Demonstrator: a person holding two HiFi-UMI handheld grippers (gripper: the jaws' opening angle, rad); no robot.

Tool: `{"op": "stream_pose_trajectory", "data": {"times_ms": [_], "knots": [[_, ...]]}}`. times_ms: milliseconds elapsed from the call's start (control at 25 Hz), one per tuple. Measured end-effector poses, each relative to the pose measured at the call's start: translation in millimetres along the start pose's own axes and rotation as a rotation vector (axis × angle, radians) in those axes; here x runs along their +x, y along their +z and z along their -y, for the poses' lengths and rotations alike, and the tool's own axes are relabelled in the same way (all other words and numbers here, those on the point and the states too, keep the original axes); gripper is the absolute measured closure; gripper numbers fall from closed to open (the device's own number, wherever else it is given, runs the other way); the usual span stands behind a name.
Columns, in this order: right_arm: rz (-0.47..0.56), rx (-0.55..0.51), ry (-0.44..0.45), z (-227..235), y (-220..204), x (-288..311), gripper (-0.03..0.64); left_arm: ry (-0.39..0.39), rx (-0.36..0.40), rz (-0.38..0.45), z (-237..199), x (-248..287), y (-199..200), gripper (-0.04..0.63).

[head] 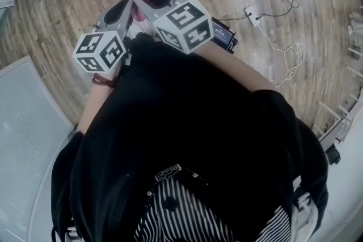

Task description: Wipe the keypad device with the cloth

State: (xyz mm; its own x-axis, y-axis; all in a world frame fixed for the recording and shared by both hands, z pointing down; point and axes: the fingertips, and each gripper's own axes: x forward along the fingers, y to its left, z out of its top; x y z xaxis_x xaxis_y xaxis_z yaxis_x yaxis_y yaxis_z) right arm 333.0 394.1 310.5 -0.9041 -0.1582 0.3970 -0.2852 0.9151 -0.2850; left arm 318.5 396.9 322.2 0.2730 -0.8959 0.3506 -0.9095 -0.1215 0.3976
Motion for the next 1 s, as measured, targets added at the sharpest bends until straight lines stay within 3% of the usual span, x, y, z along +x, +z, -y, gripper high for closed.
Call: {"op": "stream_pose_trajectory", "data": {"times_ms": [200,600,1000], "knots": [[-0.017,-0.025,-0.023,-7,30,60,0.586,-0.023,-0.010,-0.001,-61,-3,29,0.597],[-0.044,-0.049,-0.045,-36,52,158,0.586,-0.065,-0.017,0.015,-161,-24,50,0.597],[-0.072,-0.081,0.036,-57,77,237,0.584,-0.001,-0.035,0.054,-241,-45,75,0.597]]}}
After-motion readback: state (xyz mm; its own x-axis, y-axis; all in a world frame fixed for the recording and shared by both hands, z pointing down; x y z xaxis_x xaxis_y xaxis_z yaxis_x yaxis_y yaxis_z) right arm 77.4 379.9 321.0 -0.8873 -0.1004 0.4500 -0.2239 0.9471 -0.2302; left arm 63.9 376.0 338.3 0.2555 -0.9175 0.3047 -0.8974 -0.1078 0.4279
